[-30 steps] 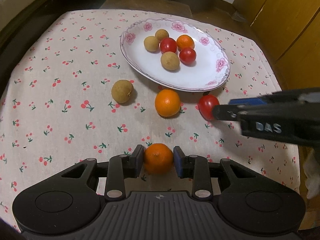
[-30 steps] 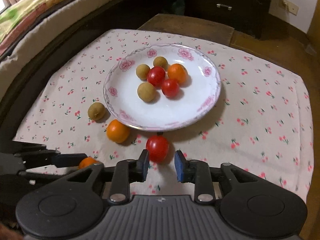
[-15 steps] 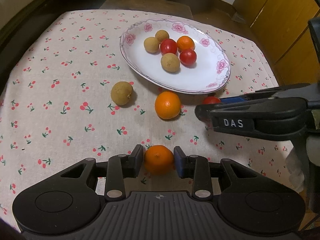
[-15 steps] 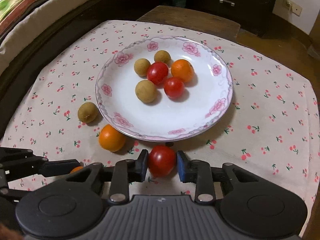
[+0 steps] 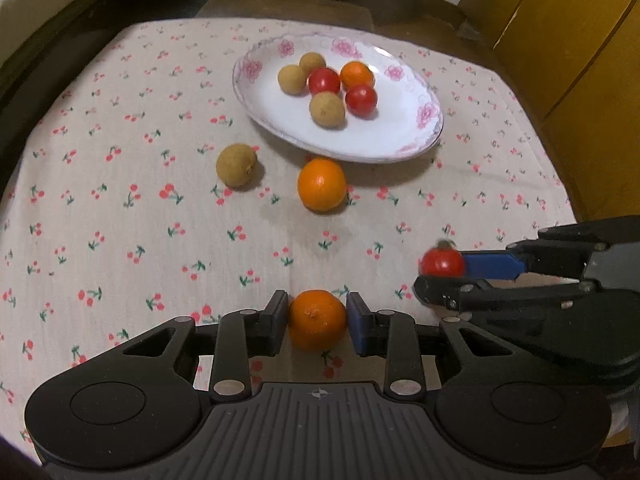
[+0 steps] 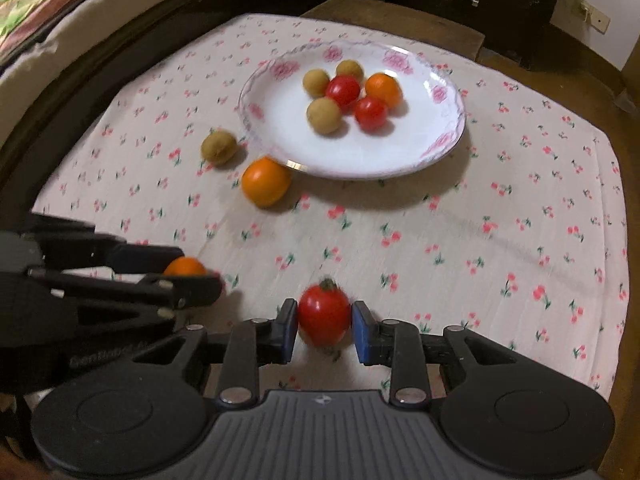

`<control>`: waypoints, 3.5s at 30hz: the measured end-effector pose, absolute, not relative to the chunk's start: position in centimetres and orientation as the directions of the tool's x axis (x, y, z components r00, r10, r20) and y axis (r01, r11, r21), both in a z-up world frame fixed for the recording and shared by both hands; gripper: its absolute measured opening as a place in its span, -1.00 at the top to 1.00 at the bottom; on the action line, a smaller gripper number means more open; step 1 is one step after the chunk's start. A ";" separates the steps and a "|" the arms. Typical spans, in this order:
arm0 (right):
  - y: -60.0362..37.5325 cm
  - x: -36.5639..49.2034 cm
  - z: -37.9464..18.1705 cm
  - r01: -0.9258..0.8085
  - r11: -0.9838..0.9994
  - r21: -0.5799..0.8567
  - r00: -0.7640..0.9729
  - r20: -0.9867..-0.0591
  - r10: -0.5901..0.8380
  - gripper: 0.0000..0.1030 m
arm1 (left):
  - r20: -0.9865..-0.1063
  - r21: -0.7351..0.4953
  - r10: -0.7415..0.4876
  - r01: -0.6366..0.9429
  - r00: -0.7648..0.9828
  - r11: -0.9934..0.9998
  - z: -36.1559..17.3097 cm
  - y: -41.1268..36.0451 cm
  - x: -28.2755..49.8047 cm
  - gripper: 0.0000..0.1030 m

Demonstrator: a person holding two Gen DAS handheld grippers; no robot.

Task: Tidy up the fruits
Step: 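Close the right gripper on a red tomato while the left gripper holds the mandarin, then carry the mandarin and tomato over the white plate and open the right gripper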

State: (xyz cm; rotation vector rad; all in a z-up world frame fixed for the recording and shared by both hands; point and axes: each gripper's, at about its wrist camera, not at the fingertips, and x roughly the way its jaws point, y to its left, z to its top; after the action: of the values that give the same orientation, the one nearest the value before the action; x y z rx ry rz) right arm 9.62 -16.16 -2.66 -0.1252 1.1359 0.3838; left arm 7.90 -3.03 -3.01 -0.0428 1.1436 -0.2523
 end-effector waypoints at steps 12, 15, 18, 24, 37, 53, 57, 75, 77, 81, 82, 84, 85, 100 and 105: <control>-17.6 10.0 -2.2 -0.346 0.927 0.146 0.387 -0.877 0.283 0.33 | -0.885 -0.153 -0.216 0.180 0.413 0.972 -2.7 -2.9 7.8 0.13; -17.5 10.6 -2.3 -0.345 0.928 0.142 0.386 -0.880 0.278 0.31 | -0.887 -0.159 -0.220 0.179 0.405 0.971 -2.8 -2.9 7.8 0.11; -17.0 10.9 -2.7 -0.354 0.924 0.145 0.374 -0.883 0.282 0.31 | -0.891 -0.154 -0.217 0.183 0.399 0.971 -3.0 -3.0 7.8 0.09; -16.2 10.5 -3.5 -0.381 0.920 0.088 0.394 -0.885 0.248 0.31 | -0.892 -0.143 -0.209 0.189 0.401 0.972 -3.2 -3.2 7.8 0.08; -17.2 10.7 -3.6 -0.324 0.935 0.143 0.401 -0.875 0.273 -0.02 | -0.893 -0.138 -0.200 0.179 0.404 0.974 -3.2 -3.1 7.7 0.09; -16.5 9.1 -3.2 -0.346 0.938 0.032 0.414 -0.891 0.184 0.42 | -0.892 -0.120 -0.189 0.189 0.411 0.975 -2.9 -3.5 7.3 0.24; -17.1 8.9 -2.8 -0.333 0.942 0.039 0.423 -0.887 0.186 0.42 | -0.885 -0.123 -0.191 0.183 0.425 0.975 -2.3 -3.4 7.4 0.25; -17.9 11.3 0.5 -0.277 0.956 0.095 0.507 -0.831 0.229 0.42 | -0.851 -0.147 -0.216 0.178 0.479 0.973 0.6 -4.1 10.4 0.25; -18.0 11.8 0.9 -0.272 0.957 0.100 0.516 -0.824 0.233 0.42 | -0.845 -0.148 -0.219 0.179 0.488 0.973 1.0 -4.2 11.0 0.25; -18.1 13.1 1.2 -0.261 0.959 0.108 0.526 -0.817 0.235 0.42 | -0.836 -0.149 -0.221 0.179 0.502 0.972 1.6 -4.4 12.4 0.25; -18.1 13.4 1.2 -0.258 0.960 0.108 0.528 -0.816 0.234 0.42 | -0.836 -0.147 -0.219 0.179 0.504 0.973 1.6 -4.5 12.8 0.25; -18.3 14.0 1.3 -0.249 0.962 0.112 0.532 -0.814 0.232 0.42 | -0.836 -0.144 -0.215 0.177 0.505 0.974 1.6 -4.6 13.5 0.25; -18.4 14.4 1.3 -0.244 0.963 0.117 0.533 -0.813 0.234 0.42 | -0.837 -0.143 -0.213 0.175 0.505 0.974 1.5 -4.7 13.9 0.25; -18.7 18.8 -0.2 -0.216 0.965 0.147 0.522 -0.818 0.242 0.42 | -0.848 -0.119 -0.177 0.145 0.499 0.982 0.2 -5.1 17.9 0.25; -18.5 19.6 -0.7 -0.210 0.962 0.172 0.510 -0.820 0.258 0.42 | -0.851 -0.125 -0.173 0.129 0.496 0.984 -0.2 -4.8 18.4 0.27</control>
State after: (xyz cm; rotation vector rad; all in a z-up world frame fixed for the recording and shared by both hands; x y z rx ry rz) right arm 19.62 -18.54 -0.73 0.0526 0.9960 0.2822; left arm 18.41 -4.77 -0.17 -0.0467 1.0357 -0.1828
